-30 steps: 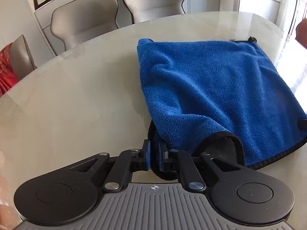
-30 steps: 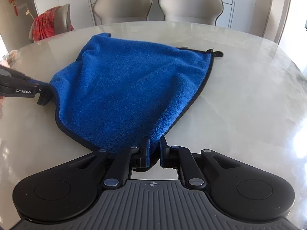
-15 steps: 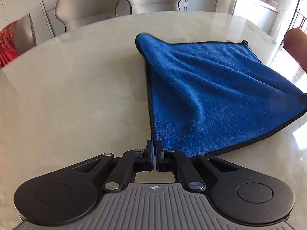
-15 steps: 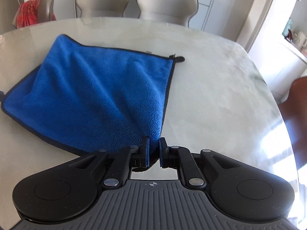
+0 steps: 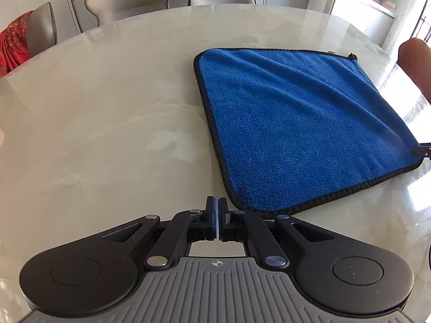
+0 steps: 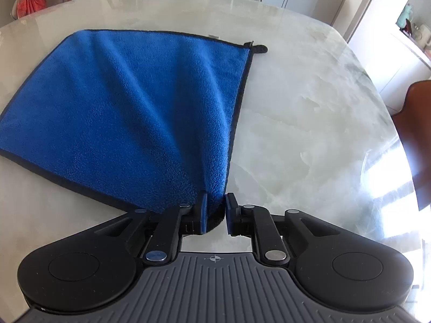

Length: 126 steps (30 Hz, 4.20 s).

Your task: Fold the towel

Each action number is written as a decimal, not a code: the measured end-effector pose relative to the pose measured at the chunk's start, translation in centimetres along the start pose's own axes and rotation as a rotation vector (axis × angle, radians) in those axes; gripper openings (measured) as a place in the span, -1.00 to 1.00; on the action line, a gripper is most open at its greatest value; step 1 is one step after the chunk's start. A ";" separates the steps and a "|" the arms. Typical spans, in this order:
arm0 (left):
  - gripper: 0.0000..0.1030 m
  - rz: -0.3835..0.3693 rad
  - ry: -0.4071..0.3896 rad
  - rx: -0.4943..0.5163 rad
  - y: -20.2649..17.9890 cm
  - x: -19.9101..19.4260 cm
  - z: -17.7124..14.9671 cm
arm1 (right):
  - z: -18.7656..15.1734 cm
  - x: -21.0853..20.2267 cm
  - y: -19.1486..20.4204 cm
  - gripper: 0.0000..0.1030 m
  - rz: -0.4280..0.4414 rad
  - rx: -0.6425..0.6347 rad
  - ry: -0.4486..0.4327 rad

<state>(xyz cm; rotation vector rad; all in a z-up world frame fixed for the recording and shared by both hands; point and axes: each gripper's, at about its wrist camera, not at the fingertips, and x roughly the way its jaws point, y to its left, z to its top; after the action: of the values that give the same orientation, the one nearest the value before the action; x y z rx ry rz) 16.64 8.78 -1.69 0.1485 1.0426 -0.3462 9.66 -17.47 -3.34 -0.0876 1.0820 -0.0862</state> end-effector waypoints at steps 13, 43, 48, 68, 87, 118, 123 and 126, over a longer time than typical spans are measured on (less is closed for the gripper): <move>-0.80 -0.159 -0.015 0.096 -4.7 3.1 3.2 | 0.6 0.0 -1.9 -0.32 0.090 0.111 -0.018; -0.54 -0.092 0.011 0.032 -3.2 4.7 3.3 | 13.9 7.4 -11.0 -0.37 0.312 0.027 -0.073; -0.50 -0.084 0.007 0.024 -3.3 4.9 3.4 | 15.8 8.9 -10.9 -0.34 0.305 0.001 -0.087; -0.22 -0.094 -0.001 0.051 -3.8 5.1 3.6 | 18.6 11.0 -6.2 -0.71 0.100 -0.341 -0.076; 0.02 -0.110 -0.224 0.218 -5.5 7.8 12.5 | 2.2 0.5 -5.4 -0.17 0.474 -0.059 0.020; 0.50 0.086 -0.120 0.139 -5.6 13.6 16.4 | -1.3 -2.7 -6.2 -0.16 0.289 0.107 0.019; 0.50 0.098 -0.126 0.135 -4.8 12.4 15.9 | -1.4 -3.5 -4.0 -0.13 0.296 0.091 0.009; 0.50 0.096 -0.128 0.125 -4.4 12.0 15.7 | -1.3 -4.0 -2.8 -0.01 0.298 0.100 0.001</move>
<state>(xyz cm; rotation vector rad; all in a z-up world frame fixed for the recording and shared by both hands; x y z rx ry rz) 33.40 -2.24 -4.02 0.2845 0.8848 -0.3296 6.54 -19.84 -0.13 0.1636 1.0793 0.1286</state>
